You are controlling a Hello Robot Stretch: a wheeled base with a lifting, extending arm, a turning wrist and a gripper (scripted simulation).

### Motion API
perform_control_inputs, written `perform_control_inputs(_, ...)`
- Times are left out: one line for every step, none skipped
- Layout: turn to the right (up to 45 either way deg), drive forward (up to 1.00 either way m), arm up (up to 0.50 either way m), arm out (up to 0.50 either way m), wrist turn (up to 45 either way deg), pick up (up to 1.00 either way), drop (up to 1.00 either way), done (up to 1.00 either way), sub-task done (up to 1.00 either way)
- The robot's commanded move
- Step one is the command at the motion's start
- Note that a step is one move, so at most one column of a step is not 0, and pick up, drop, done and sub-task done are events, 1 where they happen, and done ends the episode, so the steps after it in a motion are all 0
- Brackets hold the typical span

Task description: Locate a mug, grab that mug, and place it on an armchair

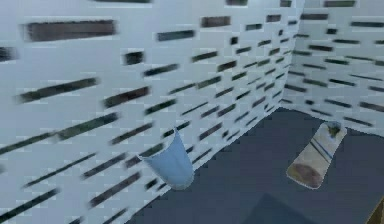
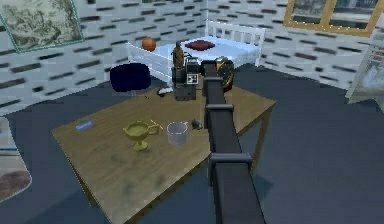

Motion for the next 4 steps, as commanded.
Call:
perform_control_inputs(0.0,0.00,-0.30,0.00,0.0,0.00,0.00,0.00,0.00)
perform_control_inputs(0.0,0.00,0.00,0.00,0.0,1.00,0.00,0.00,0.00)
perform_control_inputs(0.0,0.00,0.10,0.00,0.0,0.00,0.00,0.00,0.00)
perform_control_inputs(0.0,0.00,0.26,0.00,0.0,0.00,0.00,0.00,0.00)
